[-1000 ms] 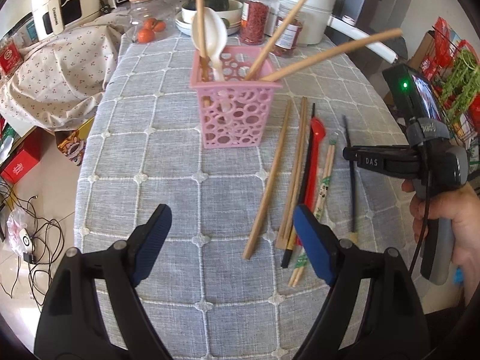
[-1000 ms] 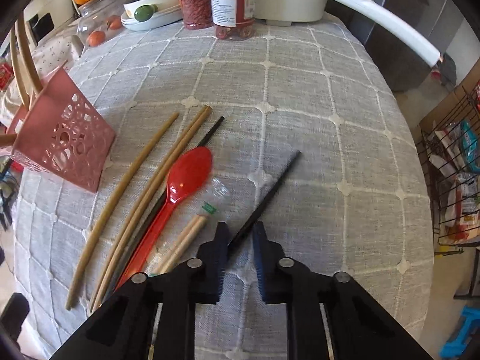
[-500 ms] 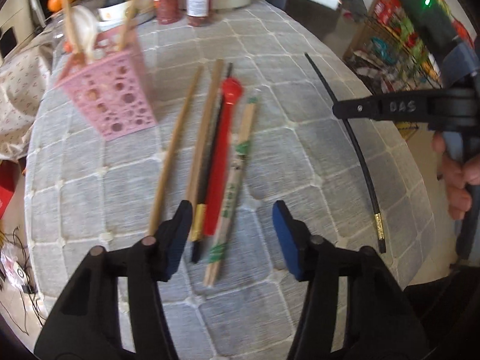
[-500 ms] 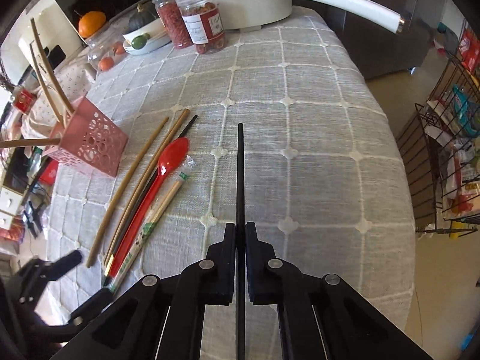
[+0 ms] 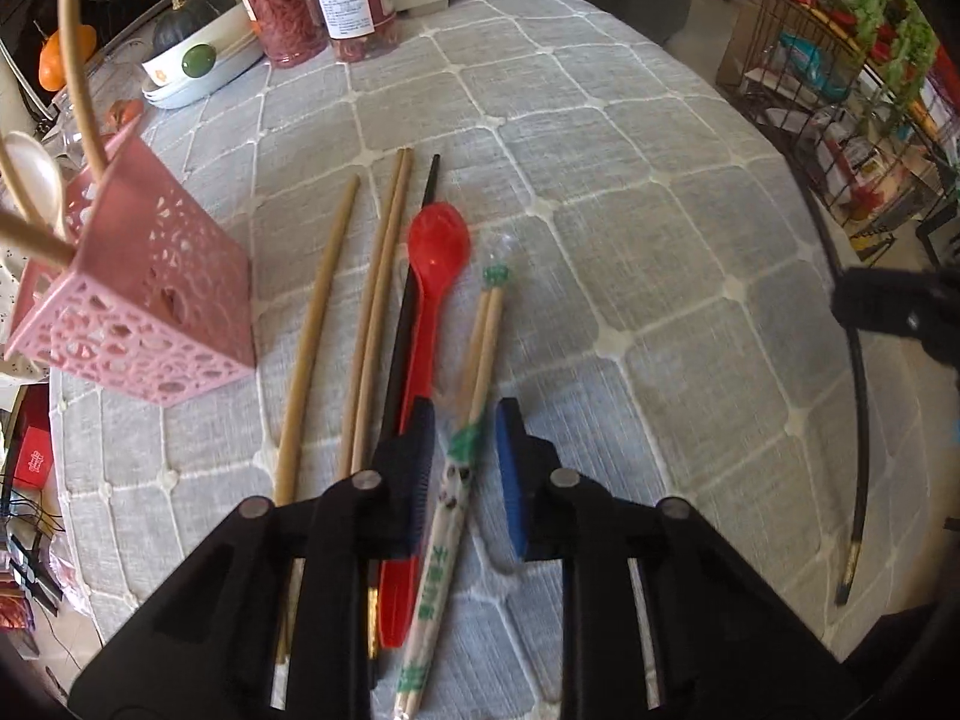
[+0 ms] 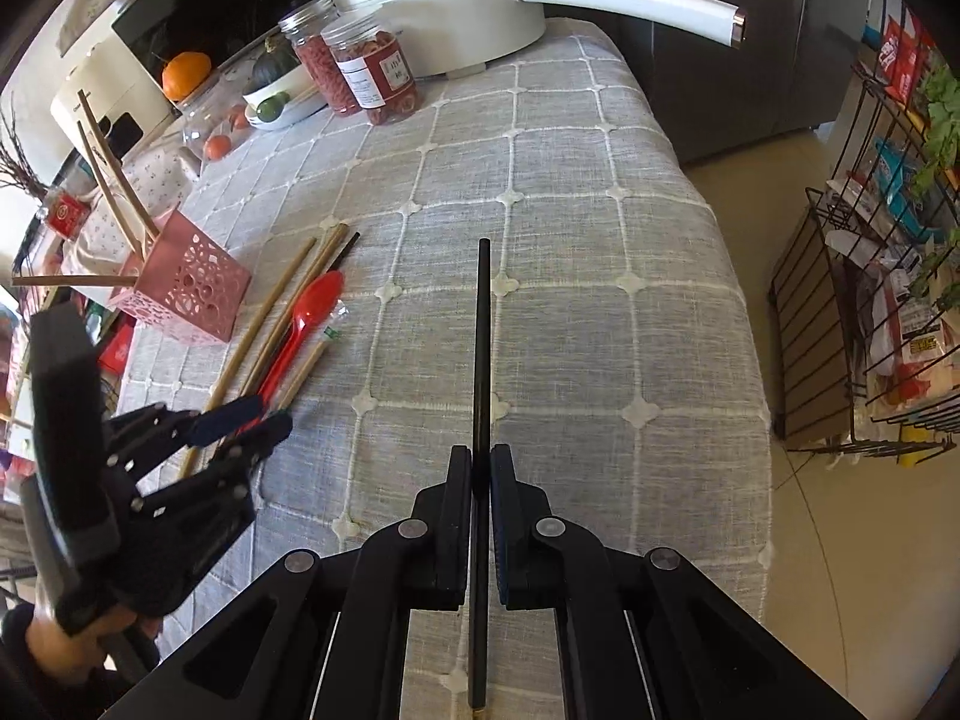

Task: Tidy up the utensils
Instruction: 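Grasp the plastic-wrapped chopstick with the left tool while the right tool holds the black chopstick, then lift both chopsticks and carry them over the pink holder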

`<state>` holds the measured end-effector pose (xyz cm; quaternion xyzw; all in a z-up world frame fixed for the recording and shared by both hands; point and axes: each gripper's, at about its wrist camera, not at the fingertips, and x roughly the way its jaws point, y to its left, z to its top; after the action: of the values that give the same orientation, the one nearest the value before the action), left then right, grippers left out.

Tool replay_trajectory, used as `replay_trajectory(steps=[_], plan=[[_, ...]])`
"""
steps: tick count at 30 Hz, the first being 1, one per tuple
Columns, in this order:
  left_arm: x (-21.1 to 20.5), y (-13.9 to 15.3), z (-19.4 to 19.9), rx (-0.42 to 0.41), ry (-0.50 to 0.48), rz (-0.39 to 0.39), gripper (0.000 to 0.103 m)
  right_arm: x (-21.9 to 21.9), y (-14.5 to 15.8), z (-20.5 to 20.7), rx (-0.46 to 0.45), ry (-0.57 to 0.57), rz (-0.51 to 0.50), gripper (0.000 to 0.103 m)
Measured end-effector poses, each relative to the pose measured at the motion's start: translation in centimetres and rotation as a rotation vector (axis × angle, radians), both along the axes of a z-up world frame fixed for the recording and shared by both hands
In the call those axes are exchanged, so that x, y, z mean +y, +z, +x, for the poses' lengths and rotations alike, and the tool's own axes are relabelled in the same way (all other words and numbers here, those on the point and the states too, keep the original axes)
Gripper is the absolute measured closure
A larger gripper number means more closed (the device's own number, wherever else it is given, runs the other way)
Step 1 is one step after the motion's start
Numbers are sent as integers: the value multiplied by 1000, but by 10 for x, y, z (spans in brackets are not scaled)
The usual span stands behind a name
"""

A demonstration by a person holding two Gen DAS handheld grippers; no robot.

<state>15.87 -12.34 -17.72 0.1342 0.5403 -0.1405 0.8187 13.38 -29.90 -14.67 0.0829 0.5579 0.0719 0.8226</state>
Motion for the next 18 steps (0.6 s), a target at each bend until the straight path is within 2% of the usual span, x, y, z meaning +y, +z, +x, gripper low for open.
replay_trajectory(steps=[5,12,14,18], plan=[[-11,-4,13,39,-11,-10,84,-6,7,-3,-14,-11,21,97],[-25,-5,8,19,-33,34,92,-11,10,-6,-19,-30,29,97],[-28,-5,2,14,-54,50,97,-12,13,-8,-23,-36,30,97],[-33,-1,-17,3,-81,55,97,-13,19,-13,-40,-45,26,97]])
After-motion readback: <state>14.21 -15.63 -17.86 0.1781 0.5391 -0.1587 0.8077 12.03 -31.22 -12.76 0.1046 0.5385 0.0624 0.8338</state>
